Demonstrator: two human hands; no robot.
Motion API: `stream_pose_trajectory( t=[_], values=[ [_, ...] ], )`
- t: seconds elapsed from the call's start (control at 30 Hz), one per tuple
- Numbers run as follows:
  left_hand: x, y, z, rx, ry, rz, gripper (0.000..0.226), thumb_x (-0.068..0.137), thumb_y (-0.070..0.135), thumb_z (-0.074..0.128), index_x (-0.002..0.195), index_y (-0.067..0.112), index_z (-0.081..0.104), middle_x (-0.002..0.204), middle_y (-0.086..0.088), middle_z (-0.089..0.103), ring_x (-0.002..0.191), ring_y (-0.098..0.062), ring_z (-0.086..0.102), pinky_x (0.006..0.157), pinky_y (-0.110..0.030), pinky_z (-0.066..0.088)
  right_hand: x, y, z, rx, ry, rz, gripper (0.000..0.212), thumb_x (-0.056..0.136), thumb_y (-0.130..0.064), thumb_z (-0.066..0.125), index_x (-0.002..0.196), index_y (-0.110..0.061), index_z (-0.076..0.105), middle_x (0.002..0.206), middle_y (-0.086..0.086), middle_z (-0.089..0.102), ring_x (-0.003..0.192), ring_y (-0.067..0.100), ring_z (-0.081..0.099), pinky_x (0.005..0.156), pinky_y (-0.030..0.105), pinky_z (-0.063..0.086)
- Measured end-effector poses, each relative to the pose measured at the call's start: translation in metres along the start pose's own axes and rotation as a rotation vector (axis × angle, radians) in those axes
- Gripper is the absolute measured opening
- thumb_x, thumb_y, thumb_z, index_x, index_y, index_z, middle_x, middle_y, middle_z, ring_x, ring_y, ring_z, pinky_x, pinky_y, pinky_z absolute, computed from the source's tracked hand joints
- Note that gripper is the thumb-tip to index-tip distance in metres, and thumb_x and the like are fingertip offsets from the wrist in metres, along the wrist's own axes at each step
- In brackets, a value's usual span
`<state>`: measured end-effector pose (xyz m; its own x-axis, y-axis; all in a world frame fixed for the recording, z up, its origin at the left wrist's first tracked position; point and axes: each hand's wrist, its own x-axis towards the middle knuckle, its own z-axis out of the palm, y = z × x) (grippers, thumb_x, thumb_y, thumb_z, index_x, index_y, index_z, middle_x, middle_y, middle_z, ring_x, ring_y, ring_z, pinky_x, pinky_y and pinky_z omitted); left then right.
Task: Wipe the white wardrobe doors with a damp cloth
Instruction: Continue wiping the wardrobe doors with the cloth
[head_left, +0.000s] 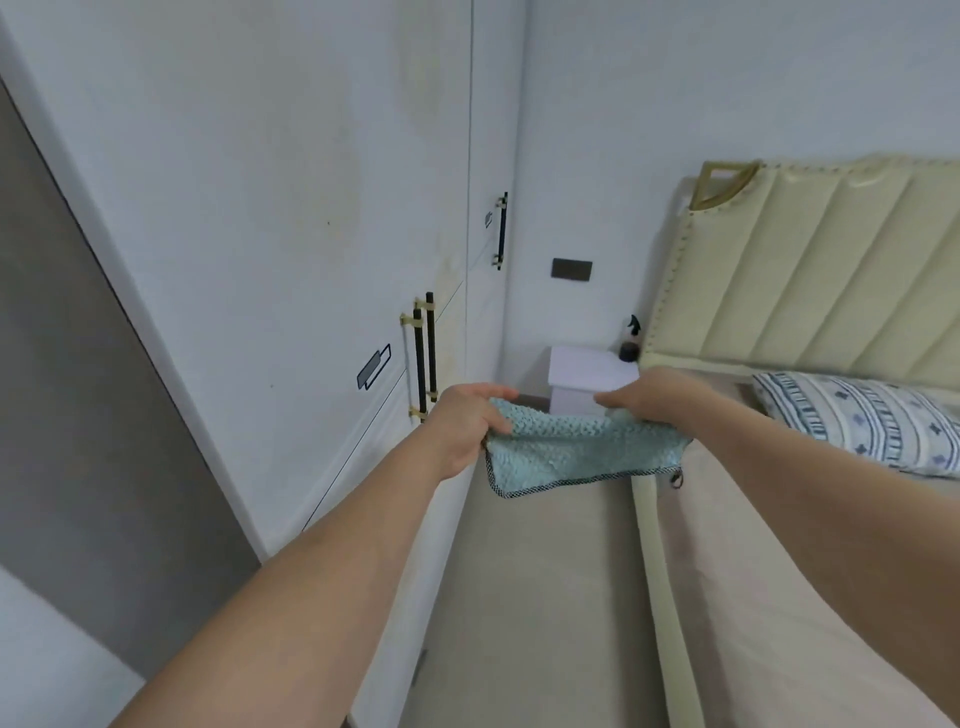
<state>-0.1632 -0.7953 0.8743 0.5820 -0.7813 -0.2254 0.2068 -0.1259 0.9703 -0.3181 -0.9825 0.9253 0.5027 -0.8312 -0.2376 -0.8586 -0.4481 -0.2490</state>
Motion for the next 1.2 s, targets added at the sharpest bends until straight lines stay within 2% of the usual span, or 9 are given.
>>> stream_pose_trajectory(
  t=[0.13, 0.23, 0.37, 0.47, 0.67, 0.9, 1.0, 1.1, 1.2],
  values=[
    [0.047, 0.023, 0.002, 0.376, 0.099, 0.045, 0.055, 0.085, -0.018, 0.044, 0.125, 0.013, 0.065, 0.105, -0.005, 0.065, 0.091, -0.016, 0.063, 0.080, -0.032, 0.058, 0.044, 0.003, -0.034, 0.401, -0.018, -0.235, 0.070, 0.074, -0.061, 0.077, 0.129, -0.019, 0.066, 0.131, 0.004, 0.062, 0.118, 0.025, 0.058, 0.103, 0.037, 0.046],
    [0.078, 0.036, 0.002, 0.557, 0.220, 0.096, 0.036, 0.093, -0.002, 0.039, 0.110, 0.008, 0.069, 0.086, -0.002, 0.063, 0.073, -0.016, 0.059, 0.062, -0.029, 0.052, 0.073, 0.009, -0.041, 0.180, -0.005, -0.323, 0.032, 0.078, -0.011, 0.073, 0.109, -0.019, 0.075, 0.095, -0.001, 0.071, 0.088, 0.017, 0.065, 0.075, 0.028, 0.053],
    [0.118, 0.066, 0.004, 0.571, 0.269, 0.039, 0.030, 0.092, -0.002, 0.040, 0.102, 0.000, 0.068, 0.085, -0.008, 0.054, 0.071, -0.021, 0.045, 0.058, -0.028, 0.031, 0.122, 0.012, -0.054, 0.250, 0.142, -0.313, 0.004, 0.079, -0.007, 0.067, 0.080, -0.007, 0.070, 0.067, 0.006, 0.063, 0.063, 0.022, 0.052, 0.054, 0.026, 0.041],
    [0.140, 0.089, 0.009, 0.382, 0.307, -0.001, 0.007, 0.092, 0.003, 0.052, 0.091, 0.004, 0.059, 0.089, -0.010, 0.053, 0.073, -0.022, 0.046, 0.064, -0.031, 0.036, 0.151, 0.011, -0.072, 0.655, 0.128, -0.244, 0.012, 0.070, -0.013, 0.071, 0.070, -0.005, 0.062, 0.064, 0.009, 0.051, 0.062, 0.022, 0.045, 0.054, 0.030, 0.037],
    [0.204, 0.118, 0.057, 0.019, 0.263, 0.026, 0.023, 0.091, 0.007, 0.053, 0.109, 0.000, 0.064, 0.094, -0.015, 0.068, 0.079, -0.030, 0.068, 0.063, -0.041, 0.060, 0.230, -0.010, -0.100, 1.155, 0.075, 0.013, 0.022, 0.082, -0.011, 0.068, 0.101, -0.005, 0.062, 0.094, 0.015, 0.062, 0.072, 0.031, 0.063, 0.038, 0.034, 0.053],
    [0.287, 0.182, 0.134, -0.103, 0.302, 0.099, 0.030, 0.095, 0.035, 0.065, 0.108, 0.010, 0.071, 0.098, -0.015, 0.076, 0.087, -0.032, 0.075, 0.071, -0.049, 0.062, 0.286, -0.070, -0.129, 1.044, -0.204, -0.525, 0.025, 0.077, -0.029, 0.064, 0.097, -0.015, 0.064, 0.102, 0.017, 0.070, 0.084, 0.028, 0.069, 0.076, 0.046, 0.059],
    [0.300, 0.209, 0.134, -0.084, 0.426, 0.145, 0.022, 0.090, 0.021, 0.070, 0.101, 0.001, 0.073, 0.098, -0.015, 0.075, 0.081, -0.029, 0.074, 0.064, -0.041, 0.061, 0.300, -0.092, -0.133, 0.837, -0.277, -0.710, 0.053, 0.048, -0.035, 0.061, 0.101, -0.032, 0.060, 0.115, 0.013, 0.061, 0.098, 0.029, 0.066, 0.061, 0.039, 0.055],
    [0.308, 0.232, 0.125, 0.066, 0.610, 0.144, 0.004, 0.083, 0.003, 0.064, 0.085, 0.002, 0.067, 0.083, -0.015, 0.066, 0.060, -0.025, 0.061, 0.049, -0.027, 0.048, 0.304, -0.108, -0.146, 0.855, -0.340, -0.792, 0.063, 0.062, -0.017, 0.073, 0.116, -0.016, 0.040, 0.112, 0.014, 0.060, 0.075, 0.022, 0.061, 0.054, 0.029, 0.046],
    [0.309, 0.257, 0.120, 0.172, 0.717, 0.171, 0.013, 0.080, -0.002, 0.058, 0.075, 0.008, 0.064, 0.073, -0.010, 0.062, 0.062, -0.024, 0.058, 0.052, -0.024, 0.048, 0.317, -0.129, -0.156, 0.880, -0.303, -0.821, 0.060, 0.075, -0.012, 0.079, 0.115, -0.014, 0.034, 0.105, 0.010, 0.064, 0.080, 0.019, 0.066, 0.062, 0.034, 0.058]
  ],
)
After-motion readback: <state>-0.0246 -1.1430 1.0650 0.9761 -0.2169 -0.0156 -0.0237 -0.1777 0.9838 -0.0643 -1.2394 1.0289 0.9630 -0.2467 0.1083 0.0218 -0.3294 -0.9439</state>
